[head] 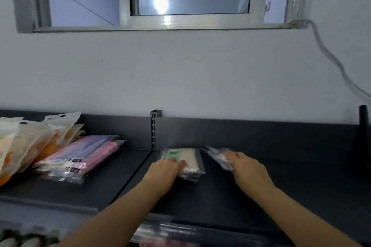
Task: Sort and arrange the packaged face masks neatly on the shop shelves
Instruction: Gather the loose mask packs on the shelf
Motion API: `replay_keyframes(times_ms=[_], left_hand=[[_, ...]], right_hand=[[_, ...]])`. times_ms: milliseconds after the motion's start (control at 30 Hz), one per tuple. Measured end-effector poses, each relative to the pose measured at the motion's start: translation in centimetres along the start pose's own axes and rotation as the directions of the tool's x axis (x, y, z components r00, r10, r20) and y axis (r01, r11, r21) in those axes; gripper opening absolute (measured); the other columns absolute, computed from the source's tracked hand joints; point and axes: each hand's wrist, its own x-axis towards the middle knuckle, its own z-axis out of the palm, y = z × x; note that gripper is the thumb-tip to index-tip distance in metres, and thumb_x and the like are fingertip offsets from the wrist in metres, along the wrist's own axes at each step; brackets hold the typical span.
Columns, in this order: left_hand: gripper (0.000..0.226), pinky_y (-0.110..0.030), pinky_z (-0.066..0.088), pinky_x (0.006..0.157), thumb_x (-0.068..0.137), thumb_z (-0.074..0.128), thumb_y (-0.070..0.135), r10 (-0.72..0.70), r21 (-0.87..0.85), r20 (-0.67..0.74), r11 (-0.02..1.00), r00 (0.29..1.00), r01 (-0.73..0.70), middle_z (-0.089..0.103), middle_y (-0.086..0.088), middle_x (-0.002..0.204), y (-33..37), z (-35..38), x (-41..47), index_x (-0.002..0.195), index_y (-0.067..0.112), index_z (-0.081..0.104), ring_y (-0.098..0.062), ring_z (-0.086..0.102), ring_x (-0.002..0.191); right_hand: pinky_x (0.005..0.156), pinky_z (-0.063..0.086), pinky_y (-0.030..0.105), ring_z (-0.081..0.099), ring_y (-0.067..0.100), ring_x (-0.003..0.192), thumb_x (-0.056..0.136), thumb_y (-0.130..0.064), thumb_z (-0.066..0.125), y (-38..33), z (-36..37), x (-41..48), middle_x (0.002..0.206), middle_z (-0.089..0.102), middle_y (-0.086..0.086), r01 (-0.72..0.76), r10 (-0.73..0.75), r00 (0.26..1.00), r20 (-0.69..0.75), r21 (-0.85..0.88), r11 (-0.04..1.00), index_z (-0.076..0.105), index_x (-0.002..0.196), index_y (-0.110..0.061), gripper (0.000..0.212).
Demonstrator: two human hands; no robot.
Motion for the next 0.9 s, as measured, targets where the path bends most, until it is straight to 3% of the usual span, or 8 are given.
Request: replay_keyframes(times_ms=[133, 233, 333, 500, 600, 700, 767, 900], left_hand=[[0.048, -0.044, 0.043, 0.094, 0.097, 0.037, 0.016, 0.004, 0.018, 0.007, 1.000, 1.000, -0.004, 0.044, -0.010, 0.140, -0.3, -0.4, -0.8, 0.142, 0.029, 0.028, -0.035, 0.051, 0.117], [0.049, -0.040, 0.045, 0.092, 0.095, 0.042, 0.019, -0.046, -0.122, -0.211, 0.992, 0.976, 0.020, 0.047, -0.004, 0.141, -2.5, -1.8, -1.4, 0.141, 0.032, 0.033, -0.032, 0.055, 0.115], [0.050, -0.037, 0.049, 0.088, 0.088, 0.056, 0.011, -0.094, -0.267, -0.474, 0.963, 0.875, -0.041, 0.058, -0.008, 0.131, -5.6, -3.2, -2.7, 0.136, 0.023, 0.047, -0.030, 0.062, 0.107], [0.045, -0.026, 0.044, 0.089, 0.088, 0.056, 0.013, -0.168, -0.349, -0.589, 0.935, 0.790, -0.061, 0.062, -0.005, 0.125, -11.1, -3.7, -5.9, 0.133, 0.016, 0.051, -0.025, 0.062, 0.106], [0.047, -0.011, 0.035, 0.086, 0.086, 0.065, 0.006, -0.154, -0.337, -0.577, 0.940, 0.802, -0.061, 0.063, -0.006, 0.123, -13.2, -3.2, -7.1, 0.131, 0.012, 0.053, -0.023, 0.062, 0.105], [0.042, -0.024, 0.041, 0.081, 0.089, 0.057, 0.020, -0.110, -0.284, -0.548, 0.957, 0.829, -0.061, 0.066, -0.009, 0.115, -14.4, -2.6, -7.6, 0.131, 0.019, 0.052, -0.029, 0.065, 0.096], [0.051, -0.035, 0.046, 0.086, 0.089, 0.044, 0.025, -0.053, -0.201, -0.431, 0.979, 0.901, -0.039, 0.062, -0.008, 0.122, -14.5, -2.2, -7.8, 0.137, 0.038, 0.033, -0.030, 0.063, 0.101], [0.083, -0.045, 0.049, 0.080, 0.091, 0.038, 0.003, 0.010, 0.032, -0.111, 0.999, 0.994, -0.006, 0.048, -0.008, 0.128, -14.1, -0.2, -8.4, 0.134, 0.054, -0.013, -0.034, 0.059, 0.101]], right_hand=[[0.093, 0.039, 0.026, 0.050, 0.020, 0.120, 0.092, -0.009, 0.043, 0.5, -0.2, -0.8, 0.143, 0.043, -0.003, 0.049, -0.048, 0.998, 0.027, -0.040, 0.998, 0.029, 0.144, -0.029, 0.058], [0.081, 0.046, 0.032, 0.059, 0.025, 0.104, 0.092, -0.014, 0.042, 1.3, -1.0, -0.9, 0.132, 0.053, -0.003, -0.011, 0.013, 0.998, -0.063, 0.037, 0.999, 0.034, 0.139, -0.035, 0.053], [0.077, 0.051, 0.038, 0.062, 0.031, 0.095, 0.092, -0.019, 0.046, 1.7, -2.2, -0.6, 0.118, 0.063, 0.004, -0.101, 0.140, 0.977, -0.164, 0.225, 0.969, 0.039, 0.138, -0.034, 0.049], [0.077, 0.053, 0.046, 0.064, 0.036, 0.084, 0.087, -0.010, 0.055, -0.6, -4.4, -0.3, 0.099, 0.067, 0.018, -0.028, 0.188, 0.931, -0.313, 0.451, 0.892, 0.046, 0.137, -0.023, 0.052], [0.078, 0.048, 0.033, 0.063, 0.030, 0.083, 0.089, -0.011, 0.058, -2.8, -5.2, -0.1, 0.098, 0.067, 0.019, -0.001, 0.210, 0.915, -0.345, 0.519, 0.855, 0.048, 0.136, -0.019, 0.048], [0.073, 0.039, 0.026, 0.060, 0.028, 0.080, 0.088, -0.012, 0.059, -4.8, -5.7, 0.3, 0.096, 0.066, 0.019, 0.007, 0.225, 0.908, -0.354, 0.548, 0.836, 0.049, 0.135, -0.015, 0.048], [0.074, 0.039, 0.026, 0.059, 0.027, 0.080, 0.088, -0.013, 0.060, -6.1, -5.9, 0.8, 0.095, 0.066, 0.018, -0.004, 0.244, 0.907, -0.343, 0.572, 0.820, 0.047, 0.136, -0.015, 0.050], [0.075, 0.040, 0.027, 0.052, 0.020, 0.077, 0.088, -0.013, 0.061, -8.7, -5.8, 1.7, 0.088, 0.059, 0.009, -0.023, 0.271, 0.904, -0.329, 0.598, 0.802, 0.046, 0.138, -0.015, 0.052]])
